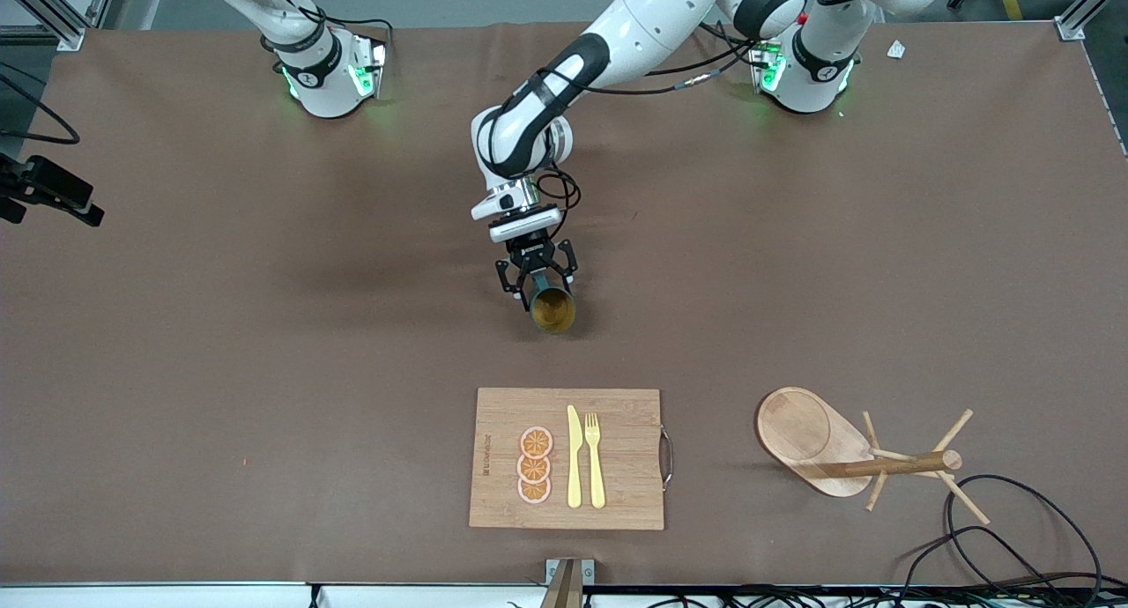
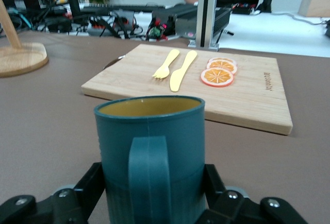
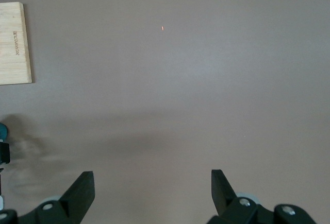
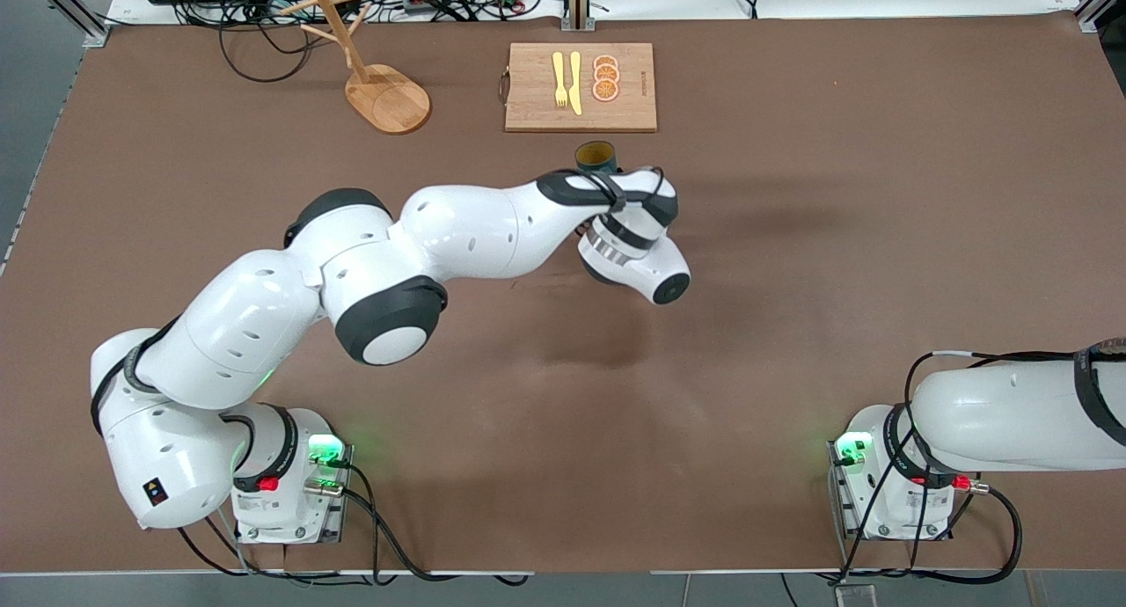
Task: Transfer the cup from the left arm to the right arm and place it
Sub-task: 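Set the teal mug upright on the table and open the left gripper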
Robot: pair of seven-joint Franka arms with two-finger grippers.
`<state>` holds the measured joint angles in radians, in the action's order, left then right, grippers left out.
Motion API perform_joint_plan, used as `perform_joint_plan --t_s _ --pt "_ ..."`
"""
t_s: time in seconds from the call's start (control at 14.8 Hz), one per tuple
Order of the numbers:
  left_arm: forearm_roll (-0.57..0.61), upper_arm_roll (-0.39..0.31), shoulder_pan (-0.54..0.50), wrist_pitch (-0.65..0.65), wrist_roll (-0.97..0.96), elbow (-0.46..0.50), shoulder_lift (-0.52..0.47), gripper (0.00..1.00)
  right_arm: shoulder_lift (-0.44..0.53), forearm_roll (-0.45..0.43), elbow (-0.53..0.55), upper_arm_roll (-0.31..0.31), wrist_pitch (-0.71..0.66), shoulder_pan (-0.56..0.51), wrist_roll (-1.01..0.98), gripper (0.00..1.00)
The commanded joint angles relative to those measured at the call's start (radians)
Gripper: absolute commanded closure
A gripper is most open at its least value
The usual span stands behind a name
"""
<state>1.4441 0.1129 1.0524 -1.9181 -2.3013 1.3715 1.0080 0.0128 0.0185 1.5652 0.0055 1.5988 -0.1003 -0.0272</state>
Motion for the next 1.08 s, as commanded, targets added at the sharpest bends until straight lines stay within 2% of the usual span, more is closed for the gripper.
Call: perform_joint_plan --t_s 0.0,0.27,0.61,0.81,1.02 --pt "0.057 -0.01 0.017 -0.013 -0.021 -0.017 0.037 0.0 0.004 0.003 0.006 0.013 -0.002 -0.021 -0.016 0.0" --pt "0.038 -0.006 0.079 0.037 -0.084 -0.014 0.032 0.0 -0.002 0.001 0.006 0.013 -0.003 -0.021 -0.017 0.0" --pt "-0.105 0.008 0.164 0.172 -0.086 -0.015 -0.031 0.0 -0.01 0.0 0.006 0.013 -0.037 -0.021 -0.016 0.0" --pt "-0.226 0.057 0.176 0.324 -0.079 -0.017 -0.113 0.0 -0.045 0.0 0.01 0.013 -0.034 -0.019 -0.013 0.0" --pt "-0.39 0.056 0.159 0.337 -0.006 -0.023 -0.254 0.0 -0.112 0.009 0.009 0.014 -0.001 -0.016 -0.013 0.0"
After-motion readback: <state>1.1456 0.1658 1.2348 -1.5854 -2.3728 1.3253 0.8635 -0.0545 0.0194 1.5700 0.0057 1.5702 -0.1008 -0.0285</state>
